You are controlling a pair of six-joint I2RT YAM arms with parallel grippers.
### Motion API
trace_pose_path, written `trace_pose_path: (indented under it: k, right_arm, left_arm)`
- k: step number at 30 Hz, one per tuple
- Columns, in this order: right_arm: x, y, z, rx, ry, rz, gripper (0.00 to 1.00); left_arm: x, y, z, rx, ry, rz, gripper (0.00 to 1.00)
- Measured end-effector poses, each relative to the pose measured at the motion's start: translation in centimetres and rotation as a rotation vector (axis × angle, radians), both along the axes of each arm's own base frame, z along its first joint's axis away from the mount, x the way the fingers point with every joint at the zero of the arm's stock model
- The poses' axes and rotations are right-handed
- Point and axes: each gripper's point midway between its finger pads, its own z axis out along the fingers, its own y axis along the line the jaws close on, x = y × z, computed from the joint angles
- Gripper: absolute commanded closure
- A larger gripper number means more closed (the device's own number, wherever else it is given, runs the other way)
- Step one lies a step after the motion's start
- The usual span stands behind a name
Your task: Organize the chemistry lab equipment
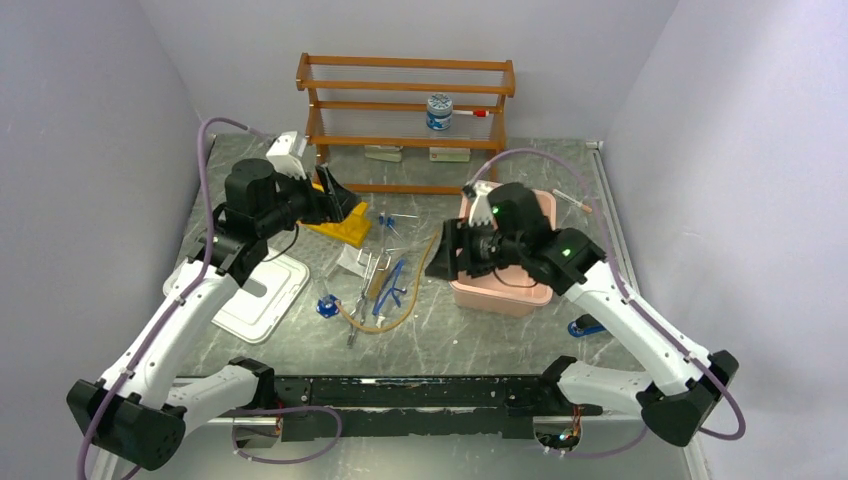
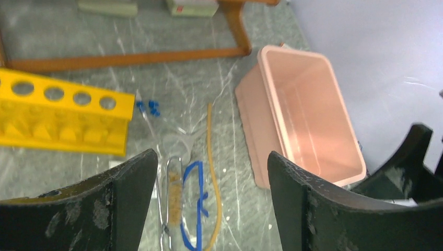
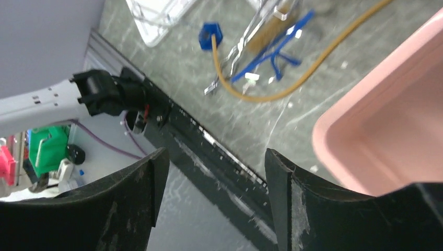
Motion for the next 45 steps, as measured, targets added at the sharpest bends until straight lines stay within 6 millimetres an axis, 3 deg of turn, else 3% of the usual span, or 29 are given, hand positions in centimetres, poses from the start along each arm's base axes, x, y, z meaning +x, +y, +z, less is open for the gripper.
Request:
trace_pose_path:
  k: [6, 10, 13, 21, 27, 30, 40, 45]
  right_arm:
    - [-3.7, 1.3, -5.4, -0.141, 0.148, -0.037, 0.34]
    - [-5.0, -0.4, -11.0, -0.283, 0.232, -0.116, 0.35]
    - [-4.7, -2.6, -14.1, -0.396, 0.245, -0.208, 0.35]
    - [-1.8, -7.3, -16.8, -0.626, 0.159, -0.452, 0.37]
    - [0.3, -10.0, -16.4, -0.703, 0.098, -0.544, 0.35]
    - [0.3, -8.7, -16.0, -0.656, 0.088, -0.450, 0.33]
    - [-2.2, 1.6, -11.5, -0.217, 0.050, 0.072, 0.31]
    - [-1.5, 5.0, -10.0, -0.085, 0.004, 0.161, 0.31]
  left_arm:
    - [0.3, -0.2, -4.3, 0.012, 0.140, 0.018, 0.25]
    - [1.2, -1.0, -7.0, 0.026, 0.225, 0.012, 0.27]
    - [1.8, -1.6, -9.3, 0.044, 0.287, 0.011, 0.28]
    - [2.9, -0.7, -14.0, 0.126, 0.406, 0.096, 0.29]
    - [3.5, 0.4, -13.9, 0.170, 0.428, 0.165, 0.26]
    - [3.2, 1.6, -13.4, 0.201, 0.448, 0.228, 0.22]
    - [-1.6, 6.0, -10.3, 0.290, 0.483, 0.341, 0.21]
    - [-5.0, 6.6, -11.5, 0.302, 0.522, 0.286, 0.21]
